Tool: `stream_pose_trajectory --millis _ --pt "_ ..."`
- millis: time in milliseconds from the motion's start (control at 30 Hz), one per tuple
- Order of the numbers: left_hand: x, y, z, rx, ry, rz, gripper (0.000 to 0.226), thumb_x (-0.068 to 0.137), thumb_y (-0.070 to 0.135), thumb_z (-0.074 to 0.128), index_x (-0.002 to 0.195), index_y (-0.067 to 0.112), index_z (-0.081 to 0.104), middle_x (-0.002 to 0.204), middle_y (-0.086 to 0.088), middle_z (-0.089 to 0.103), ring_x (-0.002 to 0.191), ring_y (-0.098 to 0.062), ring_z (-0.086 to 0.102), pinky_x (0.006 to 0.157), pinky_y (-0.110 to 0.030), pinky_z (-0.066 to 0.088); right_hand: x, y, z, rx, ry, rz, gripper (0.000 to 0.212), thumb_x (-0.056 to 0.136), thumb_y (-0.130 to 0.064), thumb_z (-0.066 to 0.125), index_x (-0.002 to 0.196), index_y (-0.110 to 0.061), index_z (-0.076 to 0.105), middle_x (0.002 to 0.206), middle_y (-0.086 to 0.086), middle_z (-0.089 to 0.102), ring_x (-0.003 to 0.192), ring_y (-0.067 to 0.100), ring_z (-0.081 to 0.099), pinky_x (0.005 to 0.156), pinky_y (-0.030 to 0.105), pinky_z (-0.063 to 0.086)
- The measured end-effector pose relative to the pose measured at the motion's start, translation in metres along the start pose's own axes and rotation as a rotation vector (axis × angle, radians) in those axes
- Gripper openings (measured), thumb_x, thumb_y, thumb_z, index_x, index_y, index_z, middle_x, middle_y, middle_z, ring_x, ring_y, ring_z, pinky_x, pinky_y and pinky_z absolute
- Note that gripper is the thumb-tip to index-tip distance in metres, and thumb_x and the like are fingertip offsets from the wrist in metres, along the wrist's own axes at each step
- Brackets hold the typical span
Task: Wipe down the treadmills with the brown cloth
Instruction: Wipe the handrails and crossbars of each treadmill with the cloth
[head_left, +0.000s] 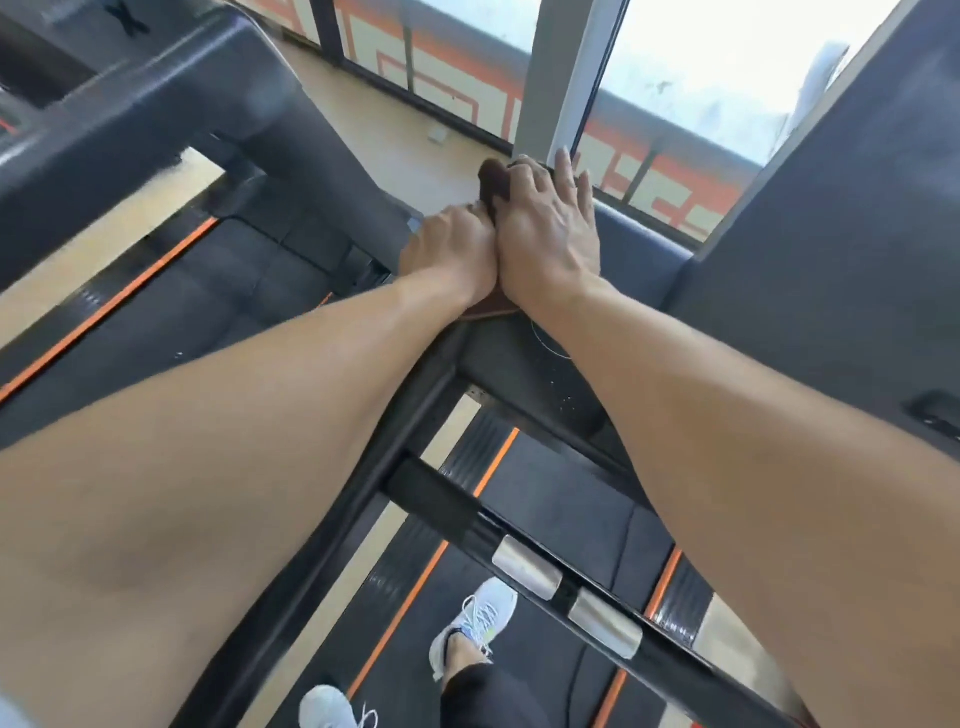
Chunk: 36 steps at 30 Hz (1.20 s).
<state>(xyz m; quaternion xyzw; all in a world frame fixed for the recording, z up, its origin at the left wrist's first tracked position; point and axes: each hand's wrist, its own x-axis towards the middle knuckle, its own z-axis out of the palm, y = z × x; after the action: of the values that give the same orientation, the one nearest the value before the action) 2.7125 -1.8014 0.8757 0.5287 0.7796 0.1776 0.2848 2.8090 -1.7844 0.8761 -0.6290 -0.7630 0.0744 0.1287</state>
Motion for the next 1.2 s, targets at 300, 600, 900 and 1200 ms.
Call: stream_pose_trajectory --millis 300,600,900,1200 --pt "-0.014 -0.027 -0.009 -0.255 -0.222 -0.049 0.055 0.113 0.039 0.017 0.147 0.013 0.051 0.149 -0.016 0.052 0.139 -0.030 0.046 0.115 -0.034 0.033 -0.021 -0.021 0.009 -0.030 -0.016 0.073 0.048 0.107 -0.038 0.029 0.148 -0.017 0.041 0.173 0.002 0.010 0.159 0.028 -0.010 0.129 0.045 -0.005" --pt "-0.072 -0.120 -0.018 -0.307 -0.247 -0.096 0.062 0.111 0.049 0.022 0.142 0.011 0.059 0.141 -0.014 0.060 0.135 -0.030 0.053 0.116 -0.035 0.035 -0.110 -0.089 0.026 -0.020 -0.047 0.097 0.046 0.107 -0.040 0.032 0.146 -0.020 0.045 0.173 0.000 0.008 0.159 0.025 -0.012 0.128 0.043 -0.007" --pt "-0.142 -0.190 -0.032 -0.242 -0.265 -0.100 0.070 0.107 0.057 0.017 0.147 0.013 0.054 0.148 -0.016 0.055 0.136 -0.031 0.051 0.113 -0.038 0.034 -0.202 -0.133 0.062 0.184 0.030 0.109 0.048 0.109 -0.033 0.037 0.154 -0.019 0.037 0.173 0.000 0.005 0.158 0.026 -0.013 0.127 0.037 -0.007" --pt "-0.191 -0.239 -0.044 -0.185 -0.258 0.009 0.063 0.107 0.059 0.016 0.150 0.028 0.050 0.149 -0.013 0.054 0.137 -0.034 0.049 0.117 -0.049 0.035 -0.277 -0.172 0.083 0.529 0.105 0.223 0.051 0.111 -0.030 0.034 0.162 -0.024 0.026 0.173 -0.005 -0.001 0.158 0.015 -0.012 0.127 0.031 -0.003"
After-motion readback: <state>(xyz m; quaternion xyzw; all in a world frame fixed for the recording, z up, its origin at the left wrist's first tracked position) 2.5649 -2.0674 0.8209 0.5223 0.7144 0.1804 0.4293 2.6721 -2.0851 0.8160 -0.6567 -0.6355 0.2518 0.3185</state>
